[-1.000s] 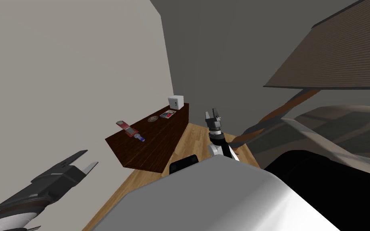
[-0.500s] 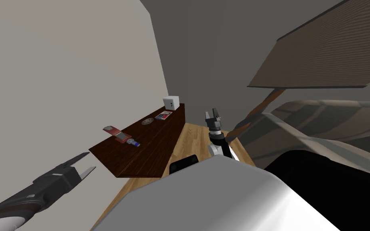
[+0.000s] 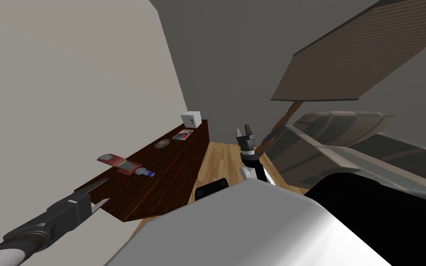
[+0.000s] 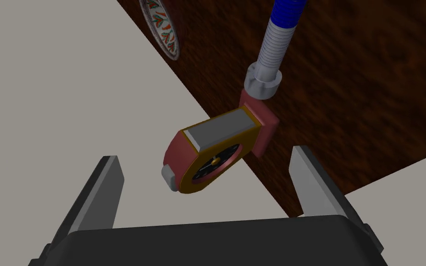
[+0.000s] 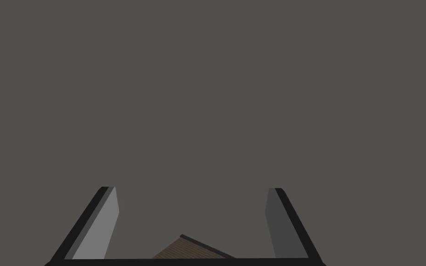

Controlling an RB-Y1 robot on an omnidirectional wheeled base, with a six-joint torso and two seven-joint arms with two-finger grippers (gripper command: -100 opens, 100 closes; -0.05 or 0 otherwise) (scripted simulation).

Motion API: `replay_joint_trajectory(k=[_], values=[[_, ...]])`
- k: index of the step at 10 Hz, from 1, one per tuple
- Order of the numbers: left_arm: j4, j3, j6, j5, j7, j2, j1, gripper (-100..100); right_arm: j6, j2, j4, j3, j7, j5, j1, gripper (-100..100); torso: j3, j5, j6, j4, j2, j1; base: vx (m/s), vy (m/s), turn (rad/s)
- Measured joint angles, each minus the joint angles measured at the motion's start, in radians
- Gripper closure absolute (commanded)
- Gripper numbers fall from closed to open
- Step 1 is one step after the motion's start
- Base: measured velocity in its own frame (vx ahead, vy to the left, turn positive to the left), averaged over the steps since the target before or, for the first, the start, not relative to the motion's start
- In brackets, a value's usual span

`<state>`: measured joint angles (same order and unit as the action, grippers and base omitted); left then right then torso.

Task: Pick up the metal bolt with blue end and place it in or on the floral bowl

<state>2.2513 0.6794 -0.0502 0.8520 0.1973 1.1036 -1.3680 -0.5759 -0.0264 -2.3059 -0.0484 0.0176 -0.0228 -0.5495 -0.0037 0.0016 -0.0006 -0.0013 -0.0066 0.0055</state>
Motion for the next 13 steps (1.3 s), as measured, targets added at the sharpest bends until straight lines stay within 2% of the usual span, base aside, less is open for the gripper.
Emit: replay_joint_trajectory(k=[4, 5, 7, 8, 9, 10, 11, 12, 13], values=[[-0.014, 0.035, -0.038, 0.078, -0.004, 0.090, -0.096, -100, 0.000, 0.000, 0.000, 0.000, 0.000, 0.000, 0.000, 0, 0.000, 0.000, -0.001, 0.000, -0.001, 0.000, 0.020, 0.045, -0.226], [-0.036, 0.044, -0.048, 0.112, -0.005, 0.133, -0.129, -100, 0.000, 0.000, 0.000, 0.000, 0.000, 0.000, 0.000, 0, -0.001, 0.000, 0.000, 0.000, -0.001, 0.001, 0.026, 0.061, -0.173], [-0.030, 0.061, -0.092, 0.150, -0.007, 0.172, -0.163, -100, 0.000, 0.000, 0.000, 0.000, 0.000, 0.000, 0.000, 0, -0.001, 0.000, -0.001, 0.000, -0.002, 0.001, 0.042, 0.071, -0.242], [-0.034, 0.084, -0.106, 0.186, -0.012, 0.204, -0.209, -100, 0.000, 0.000, 0.000, 0.000, 0.000, 0.000, 0.000, 0, -0.002, 0.000, -0.001, -0.001, -0.003, 0.002, 0.037, 0.066, -0.111], [-0.043, 0.086, -0.114, 0.203, -0.013, 0.229, -0.223, -100, 0.000, 0.000, 0.000, 0.000, 0.000, 0.000, 0.000, 0, -0.001, 0.000, -0.001, 0.000, -0.003, 0.001, 0.035, 0.048, -0.185], [-0.049, 0.068, -0.139, 0.207, -0.011, 0.249, -0.217, -100, 0.000, 0.000, 0.000, 0.000, 0.000, 0.000, 0.000, 0, -0.001, 0.000, -0.001, 0.000, -0.003, 0.000, 0.025, 0.037, -0.109], [-0.048, 0.075, -0.150, 0.220, -0.013, 0.259, -0.237, -100, 0.000, 0.000, 0.000, 0.000, 0.000, 0.000, 0.000, 0, -0.001, 0.000, -0.002, 0.000, -0.002, -0.001, 0.031, 0.039, -0.173], [-0.052, 0.094, -0.154, 0.251, -0.021, 0.284, -0.276, -100, 0.000, 0.000, 0.000, 0.000, 0.000, 0.000, 0.000, 0, -0.001, 0.000, -0.001, 0.000, -0.002, -0.001, 0.045, 0.068, -0.259], [-0.063, 0.099, -0.168, 0.276, -0.025, 0.317, -0.303, -100, 0.000, 0.000, 0.000, 0.000, 0.000, 0.000, 0.000, 0, -0.002, 0.000, -0.001, -0.001, -0.003, 0.000, 0.058, 0.111, -0.210]])
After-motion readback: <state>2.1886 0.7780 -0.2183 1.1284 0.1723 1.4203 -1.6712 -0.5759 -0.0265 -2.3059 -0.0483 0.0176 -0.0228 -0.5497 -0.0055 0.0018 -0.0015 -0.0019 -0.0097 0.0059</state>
